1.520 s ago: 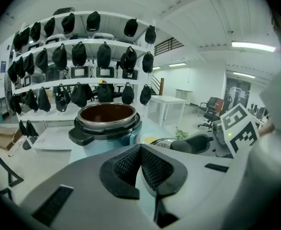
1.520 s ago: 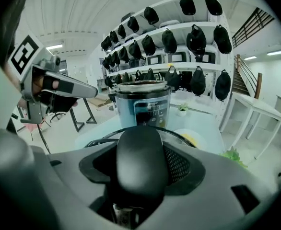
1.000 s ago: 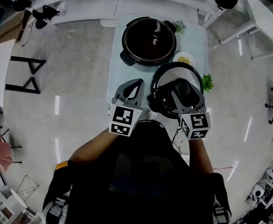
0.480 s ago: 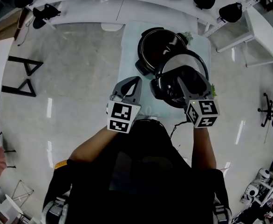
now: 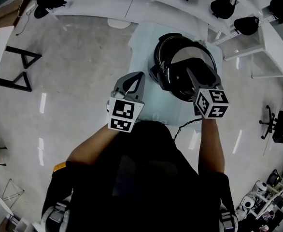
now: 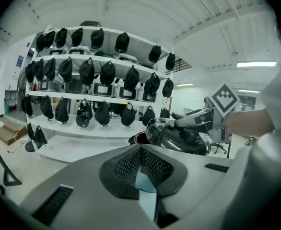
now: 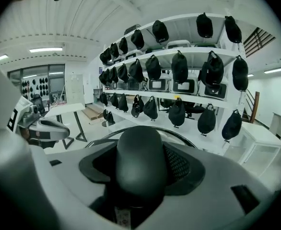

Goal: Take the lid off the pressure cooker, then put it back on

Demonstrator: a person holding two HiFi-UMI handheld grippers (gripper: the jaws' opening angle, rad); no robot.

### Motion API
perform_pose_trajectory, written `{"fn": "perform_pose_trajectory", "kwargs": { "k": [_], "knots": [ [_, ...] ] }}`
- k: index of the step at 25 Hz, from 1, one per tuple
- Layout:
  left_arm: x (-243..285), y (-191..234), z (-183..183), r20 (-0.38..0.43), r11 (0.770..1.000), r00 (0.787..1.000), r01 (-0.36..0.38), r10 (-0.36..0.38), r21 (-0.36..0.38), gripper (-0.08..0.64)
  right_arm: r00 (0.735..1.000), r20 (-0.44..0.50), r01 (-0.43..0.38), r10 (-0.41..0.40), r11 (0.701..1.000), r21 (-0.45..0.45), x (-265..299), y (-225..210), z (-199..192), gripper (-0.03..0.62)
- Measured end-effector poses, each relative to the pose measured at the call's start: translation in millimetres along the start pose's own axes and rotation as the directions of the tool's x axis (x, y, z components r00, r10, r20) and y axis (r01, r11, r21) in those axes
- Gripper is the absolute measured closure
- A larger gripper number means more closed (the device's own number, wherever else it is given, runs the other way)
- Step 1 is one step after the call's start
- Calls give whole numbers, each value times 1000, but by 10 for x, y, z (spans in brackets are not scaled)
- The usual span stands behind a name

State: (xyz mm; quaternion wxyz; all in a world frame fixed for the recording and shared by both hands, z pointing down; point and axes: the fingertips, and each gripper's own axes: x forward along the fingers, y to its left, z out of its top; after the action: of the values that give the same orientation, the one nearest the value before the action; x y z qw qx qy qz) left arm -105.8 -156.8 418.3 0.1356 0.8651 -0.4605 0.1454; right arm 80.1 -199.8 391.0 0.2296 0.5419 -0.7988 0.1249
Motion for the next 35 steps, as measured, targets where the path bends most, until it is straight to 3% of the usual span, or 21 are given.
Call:
{"fn": "perform_pose_trajectory", "kwargs": {
  "k": [12,21,35],
  "knots": [
    [206,170,-93,-59,994,993,-100,98,-44,553,992,-46,-115,115,993,-11,763,-110,41,304],
    [307,231,-77,-67,994,993,-101,98,-42,553,993,-80,-87,91,995,47,961,-119,-1,304],
    [333,297,-82,-59,996,995,-80,77,-47,552,989,-124,-71,76,997,44,1055,-85,-106,302]
  ]
}}
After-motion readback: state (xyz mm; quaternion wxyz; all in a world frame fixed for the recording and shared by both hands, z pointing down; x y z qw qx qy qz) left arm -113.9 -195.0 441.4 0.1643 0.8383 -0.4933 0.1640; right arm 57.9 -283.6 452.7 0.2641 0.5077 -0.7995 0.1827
